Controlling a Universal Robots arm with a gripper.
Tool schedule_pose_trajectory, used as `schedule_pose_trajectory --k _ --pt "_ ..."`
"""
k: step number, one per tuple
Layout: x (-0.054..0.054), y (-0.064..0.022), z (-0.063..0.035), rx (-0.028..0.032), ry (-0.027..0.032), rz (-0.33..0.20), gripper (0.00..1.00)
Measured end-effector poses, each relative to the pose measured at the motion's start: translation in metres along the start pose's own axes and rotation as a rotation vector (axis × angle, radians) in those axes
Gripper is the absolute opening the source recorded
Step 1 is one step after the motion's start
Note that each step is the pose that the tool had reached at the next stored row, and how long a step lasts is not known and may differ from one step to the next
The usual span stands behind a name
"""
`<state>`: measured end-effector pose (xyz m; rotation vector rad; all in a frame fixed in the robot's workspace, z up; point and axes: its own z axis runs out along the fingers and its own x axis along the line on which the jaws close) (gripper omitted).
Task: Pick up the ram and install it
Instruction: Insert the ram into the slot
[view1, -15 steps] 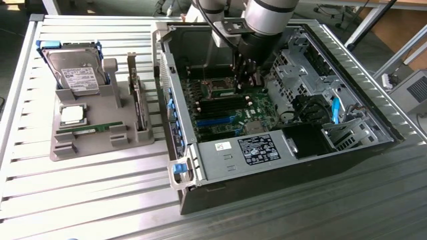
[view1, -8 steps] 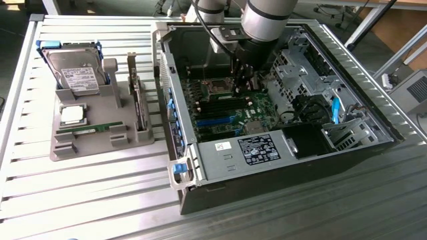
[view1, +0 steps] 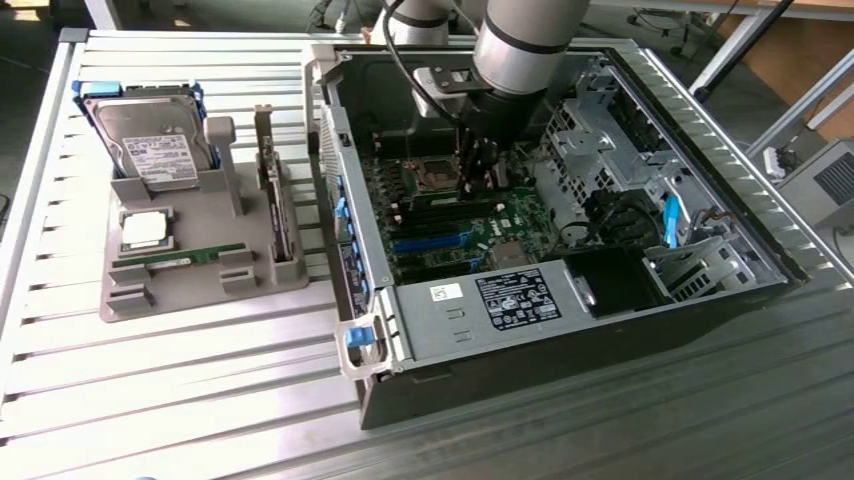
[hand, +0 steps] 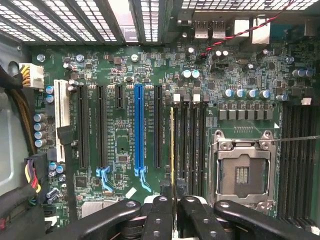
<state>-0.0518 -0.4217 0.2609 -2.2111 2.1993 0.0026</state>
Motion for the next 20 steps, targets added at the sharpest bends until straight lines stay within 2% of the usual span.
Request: schedule_pose_trajectory --k 11,20 --pt "-0.003 0.0011 0.0161 0.0000 0.0021 0.000 0.11" --pt "-0.004 0.0022 0.0239 -0.0001 0.0024 0.000 0.11"
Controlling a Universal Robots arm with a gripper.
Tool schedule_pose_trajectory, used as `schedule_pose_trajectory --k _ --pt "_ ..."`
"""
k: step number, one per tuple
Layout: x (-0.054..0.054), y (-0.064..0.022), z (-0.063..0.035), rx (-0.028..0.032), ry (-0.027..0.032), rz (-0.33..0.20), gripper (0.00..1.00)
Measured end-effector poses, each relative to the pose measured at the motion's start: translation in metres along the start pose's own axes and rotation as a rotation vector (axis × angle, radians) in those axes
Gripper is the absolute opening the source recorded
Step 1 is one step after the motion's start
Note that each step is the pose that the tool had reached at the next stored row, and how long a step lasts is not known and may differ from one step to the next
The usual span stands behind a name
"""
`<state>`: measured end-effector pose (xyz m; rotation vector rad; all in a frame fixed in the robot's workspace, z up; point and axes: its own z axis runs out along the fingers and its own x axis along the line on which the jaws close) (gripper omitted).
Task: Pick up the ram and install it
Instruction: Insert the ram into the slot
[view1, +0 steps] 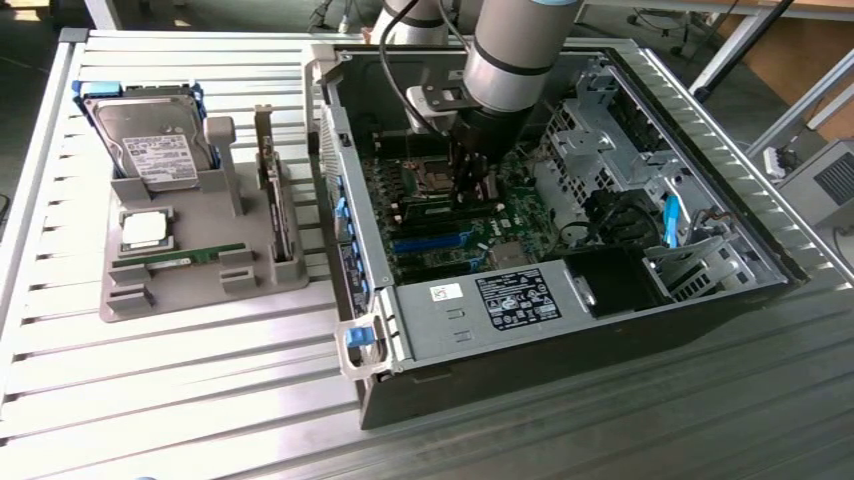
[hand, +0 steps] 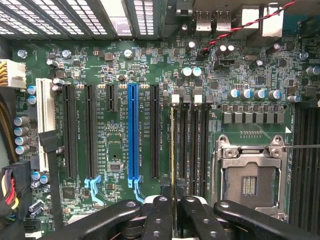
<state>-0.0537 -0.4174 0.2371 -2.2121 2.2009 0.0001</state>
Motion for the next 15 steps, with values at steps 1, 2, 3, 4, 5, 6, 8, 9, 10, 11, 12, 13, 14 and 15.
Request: schedule_pose_trajectory --k 1,2,3,4,5,6,8,9,10,11,12,13,14,15 --pt "-0.0006 0.0000 0.0006 0.0001 -0.0003 0.000 0.11" --pt "-0.0016 0.0000 0.0013 0.0001 -0.0003 0.000 0.11" --pt "-0.0022 0.0000 0.0017 0.0001 -0.0002 0.000 0.11" --pt "-0.0024 0.0000 0.0019 0.0000 -0.0001 0.000 0.11" --pt "-0.0025 0.0000 0.0023 0.0000 -0.0002 0.000 0.11" --pt "-0.0025 0.0000 0.0028 0.0001 -0.0003 0.000 0.11" --pt "-0.0025 0.0001 0.0037 0.0001 -0.0003 0.000 0.11" --pt "-0.0024 0.0001 0.0040 -0.0001 0.0000 0.000 0.11" --pt "-0.0025 0.0001 0.0043 0.0000 -0.0001 0.000 0.11" --pt "-0.0025 0.0001 0.0045 0.0001 -0.0002 0.000 0.11" --pt "-0.0025 0.0001 0.0045 0.0001 -0.0003 0.000 0.11" --pt "-0.0025 0.0001 0.0044 0.0002 -0.0005 0.000 0.11" --pt "-0.0025 0.0001 0.0044 0.0002 -0.0005 0.000 0.11" --pt "-0.0025 0.0001 0.0042 0.0001 -0.0003 0.000 0.11"
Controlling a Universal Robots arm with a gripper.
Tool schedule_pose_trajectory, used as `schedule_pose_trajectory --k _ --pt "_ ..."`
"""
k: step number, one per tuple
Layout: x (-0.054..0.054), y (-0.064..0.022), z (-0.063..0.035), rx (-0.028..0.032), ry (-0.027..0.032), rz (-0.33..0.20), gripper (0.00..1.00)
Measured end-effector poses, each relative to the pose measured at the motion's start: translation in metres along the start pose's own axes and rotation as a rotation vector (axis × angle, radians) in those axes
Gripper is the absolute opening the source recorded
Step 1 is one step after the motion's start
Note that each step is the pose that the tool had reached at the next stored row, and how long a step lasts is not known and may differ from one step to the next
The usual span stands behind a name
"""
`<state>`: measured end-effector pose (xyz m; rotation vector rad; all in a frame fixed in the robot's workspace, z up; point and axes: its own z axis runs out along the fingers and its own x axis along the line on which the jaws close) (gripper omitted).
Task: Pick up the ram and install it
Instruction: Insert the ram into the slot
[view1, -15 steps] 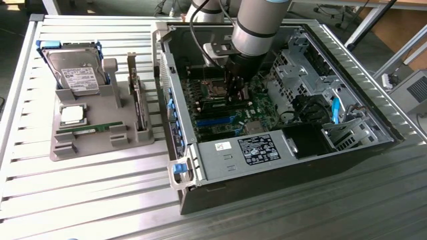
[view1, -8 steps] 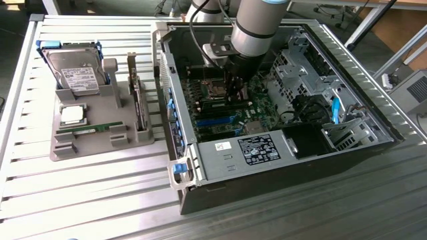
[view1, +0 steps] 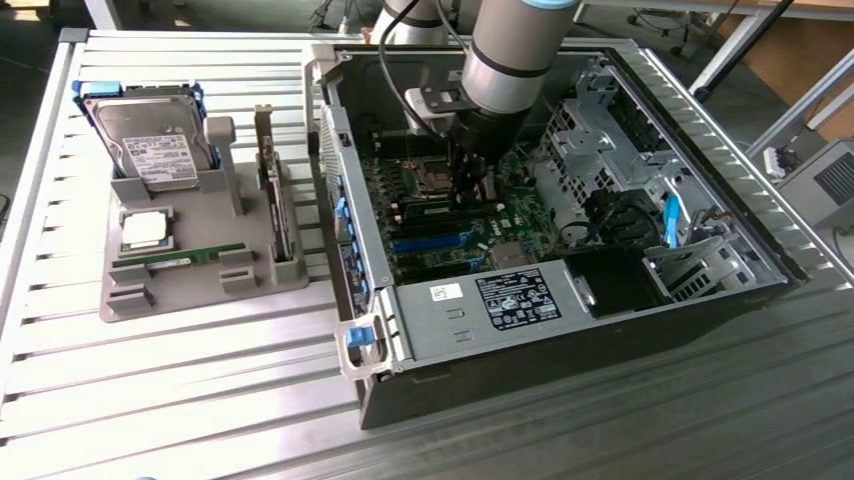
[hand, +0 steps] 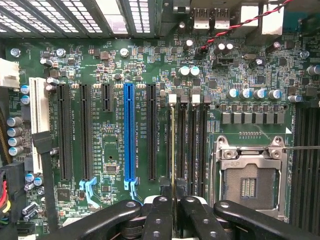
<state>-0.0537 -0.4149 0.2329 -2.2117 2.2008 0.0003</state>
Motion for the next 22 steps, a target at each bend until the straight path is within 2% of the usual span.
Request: schedule_pose_trajectory --k 18,20,21,22 --pt "0.0001 0.0000 0.0018 0.0002 0.0008 0.020 0.11" --pt "0.0000 0.0000 0.0018 0.0003 0.0007 0.020 0.13" --pt "0.0000 -0.0001 0.0019 0.0005 0.0037 0.020 0.25" --pt "0.0000 -0.0001 -0.0036 0.0002 0.0078 0.020 0.25"
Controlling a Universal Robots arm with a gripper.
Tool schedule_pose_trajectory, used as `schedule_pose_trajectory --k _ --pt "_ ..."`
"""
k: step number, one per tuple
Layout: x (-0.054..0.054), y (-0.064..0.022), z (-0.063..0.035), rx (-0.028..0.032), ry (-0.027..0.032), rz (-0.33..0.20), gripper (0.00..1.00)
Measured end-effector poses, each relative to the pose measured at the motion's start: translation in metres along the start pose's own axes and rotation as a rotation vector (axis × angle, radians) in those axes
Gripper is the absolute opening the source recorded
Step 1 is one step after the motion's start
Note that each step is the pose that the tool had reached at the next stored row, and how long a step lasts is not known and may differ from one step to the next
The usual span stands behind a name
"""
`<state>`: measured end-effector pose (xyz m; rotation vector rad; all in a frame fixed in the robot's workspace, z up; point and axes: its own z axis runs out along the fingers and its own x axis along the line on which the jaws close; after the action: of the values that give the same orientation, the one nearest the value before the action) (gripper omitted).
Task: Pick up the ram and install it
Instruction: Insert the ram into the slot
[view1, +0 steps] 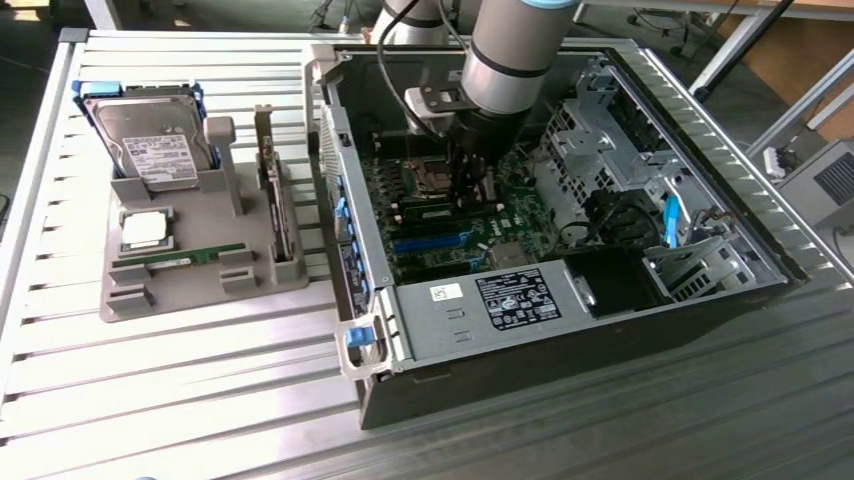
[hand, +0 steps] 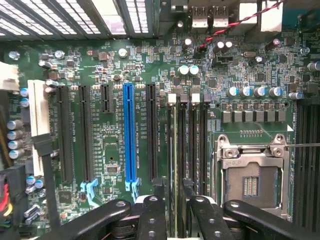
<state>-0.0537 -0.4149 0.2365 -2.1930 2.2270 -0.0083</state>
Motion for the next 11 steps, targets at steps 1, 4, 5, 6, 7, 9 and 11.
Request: schedule_pose_trajectory --k 1,4,5,6,7,9,11 --pt "0.000 -0.0001 -0.0066 0.0001 0.0002 0.000 0.25" --pt "-0.001 -0.0003 -0.0278 0.0000 0.0006 0.000 0.25" --pt "-0.002 -0.0004 -0.0338 0.0001 0.0025 0.000 0.25" --pt "-0.002 -0.0007 -0.0439 0.0001 0.0049 0.000 0.17" --pt "-0.002 -0.0007 -0.0479 0.0001 0.0059 0.000 0.11" --pt "-0.002 -0.0025 -0.0478 -0.0002 0.0054 0.000 0.09" --pt "-0.003 -0.0113 -0.0478 -0.0044 0.0058 0.000 0.09"
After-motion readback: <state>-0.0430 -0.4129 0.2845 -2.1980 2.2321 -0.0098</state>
